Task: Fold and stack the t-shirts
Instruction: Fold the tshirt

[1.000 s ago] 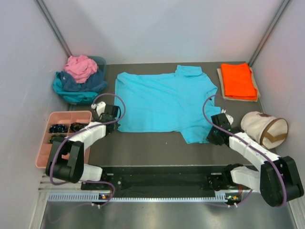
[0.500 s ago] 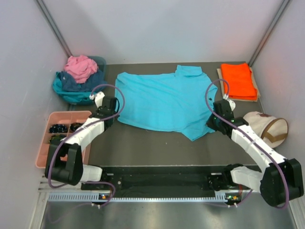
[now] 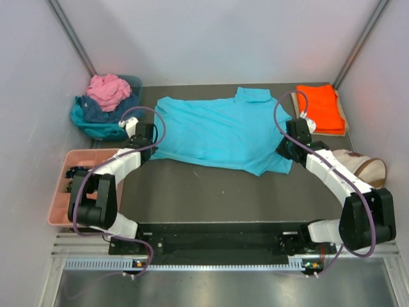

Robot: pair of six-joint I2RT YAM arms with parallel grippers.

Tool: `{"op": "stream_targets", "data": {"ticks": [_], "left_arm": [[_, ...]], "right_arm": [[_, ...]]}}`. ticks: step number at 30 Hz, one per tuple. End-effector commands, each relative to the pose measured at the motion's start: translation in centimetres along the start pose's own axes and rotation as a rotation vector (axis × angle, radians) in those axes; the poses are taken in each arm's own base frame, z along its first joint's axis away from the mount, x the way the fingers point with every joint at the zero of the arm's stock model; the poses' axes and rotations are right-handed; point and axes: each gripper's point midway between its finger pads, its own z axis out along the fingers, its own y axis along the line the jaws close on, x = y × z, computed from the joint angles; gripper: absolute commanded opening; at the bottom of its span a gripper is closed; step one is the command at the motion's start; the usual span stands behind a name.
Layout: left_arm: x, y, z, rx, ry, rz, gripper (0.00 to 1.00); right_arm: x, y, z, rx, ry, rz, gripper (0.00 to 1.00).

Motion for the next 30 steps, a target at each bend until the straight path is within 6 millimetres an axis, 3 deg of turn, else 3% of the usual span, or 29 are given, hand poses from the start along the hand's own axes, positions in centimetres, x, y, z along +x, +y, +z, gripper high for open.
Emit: {"op": "stream_targets", "data": {"ticks": [1,16,30], "left_arm": [[-3.2,-1.6,1.0,0.042,-0.074,-0.044,0.00],[-3.6,-3.9,3.4,0.080,-0.050,-0.063,0.00],[-3.5,-3.7,4.1,0.061,-0.045,-0.044,0.00]], "right_arm": [[-3.7,1.5,0.3,-0.022,-0.087,0.016,0.00],[-7.2,1.5,2.1,0.008,-0.122,0.038,0.00],[-9.4,1.4,3.1,0.039,-0.145,0.054,0.00]]}}
